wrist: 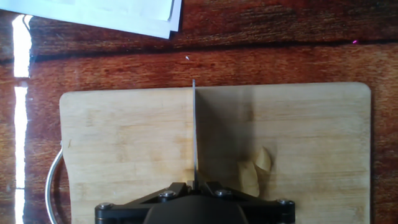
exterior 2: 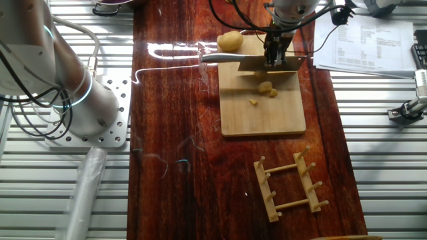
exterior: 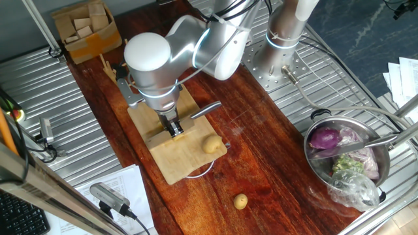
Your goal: Chop the potatoes
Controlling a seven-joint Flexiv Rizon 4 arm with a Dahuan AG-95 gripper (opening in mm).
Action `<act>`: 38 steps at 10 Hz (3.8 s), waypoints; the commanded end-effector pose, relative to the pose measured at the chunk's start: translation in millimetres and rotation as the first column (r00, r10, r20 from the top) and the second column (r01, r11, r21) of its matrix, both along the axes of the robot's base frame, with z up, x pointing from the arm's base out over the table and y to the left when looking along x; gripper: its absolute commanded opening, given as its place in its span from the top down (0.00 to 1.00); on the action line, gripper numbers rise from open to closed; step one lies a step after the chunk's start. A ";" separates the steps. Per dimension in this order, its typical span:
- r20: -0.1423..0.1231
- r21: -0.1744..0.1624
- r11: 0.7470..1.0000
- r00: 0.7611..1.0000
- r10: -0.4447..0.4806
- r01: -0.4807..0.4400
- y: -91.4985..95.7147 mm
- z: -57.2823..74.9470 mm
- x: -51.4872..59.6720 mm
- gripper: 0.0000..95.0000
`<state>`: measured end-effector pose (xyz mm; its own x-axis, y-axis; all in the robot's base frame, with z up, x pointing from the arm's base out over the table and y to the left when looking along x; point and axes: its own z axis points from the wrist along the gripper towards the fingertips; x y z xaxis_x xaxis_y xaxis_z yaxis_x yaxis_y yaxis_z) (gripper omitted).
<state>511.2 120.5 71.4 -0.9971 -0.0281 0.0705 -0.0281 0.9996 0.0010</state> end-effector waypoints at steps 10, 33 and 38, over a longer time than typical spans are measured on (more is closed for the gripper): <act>0.018 0.002 1.000 1.000 -0.003 0.003 -0.6 -6.9 2.5 1.00; 0.004 0.010 1.000 1.000 0.028 -0.028 -12.4 -8.0 -2.8 1.00; 0.004 0.003 0.999 0.999 0.037 -0.037 -16.9 -9.6 -0.5 1.00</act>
<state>510.0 102.6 64.6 -0.9961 -0.0605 0.0647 -0.0604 0.9982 0.0038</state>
